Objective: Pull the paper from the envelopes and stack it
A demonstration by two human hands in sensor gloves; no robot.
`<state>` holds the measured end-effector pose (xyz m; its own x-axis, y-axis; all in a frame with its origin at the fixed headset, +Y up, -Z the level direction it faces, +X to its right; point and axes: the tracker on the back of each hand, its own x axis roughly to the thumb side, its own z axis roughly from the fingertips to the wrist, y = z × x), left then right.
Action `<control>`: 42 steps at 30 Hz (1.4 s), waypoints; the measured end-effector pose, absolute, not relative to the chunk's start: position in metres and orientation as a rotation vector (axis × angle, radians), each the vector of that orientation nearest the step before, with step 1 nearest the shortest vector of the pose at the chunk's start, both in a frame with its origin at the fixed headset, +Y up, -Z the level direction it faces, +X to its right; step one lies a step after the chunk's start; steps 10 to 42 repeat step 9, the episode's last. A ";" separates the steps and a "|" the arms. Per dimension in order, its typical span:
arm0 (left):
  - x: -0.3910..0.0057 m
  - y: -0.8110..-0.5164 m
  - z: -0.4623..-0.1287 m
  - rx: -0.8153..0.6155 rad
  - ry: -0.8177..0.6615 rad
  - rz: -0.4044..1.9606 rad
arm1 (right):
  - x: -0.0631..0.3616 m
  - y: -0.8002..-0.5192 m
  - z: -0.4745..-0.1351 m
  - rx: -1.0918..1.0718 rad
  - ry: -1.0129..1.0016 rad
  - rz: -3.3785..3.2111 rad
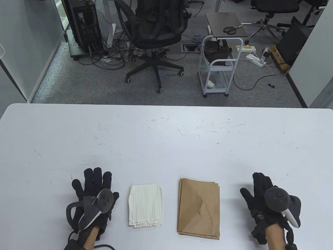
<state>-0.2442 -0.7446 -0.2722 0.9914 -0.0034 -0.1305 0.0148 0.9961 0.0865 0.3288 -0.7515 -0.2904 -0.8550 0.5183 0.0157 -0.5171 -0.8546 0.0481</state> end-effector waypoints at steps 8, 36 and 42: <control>-0.244 -0.745 -0.272 0.088 0.127 0.002 | 0.327 -0.753 -0.290 0.052 0.064 2.595; -0.245 -0.745 -0.272 0.089 0.127 0.002 | 0.327 -0.753 -0.290 0.052 0.065 2.594; -0.245 -0.745 -0.272 0.089 0.127 0.002 | 0.327 -0.753 -0.290 0.052 0.065 2.594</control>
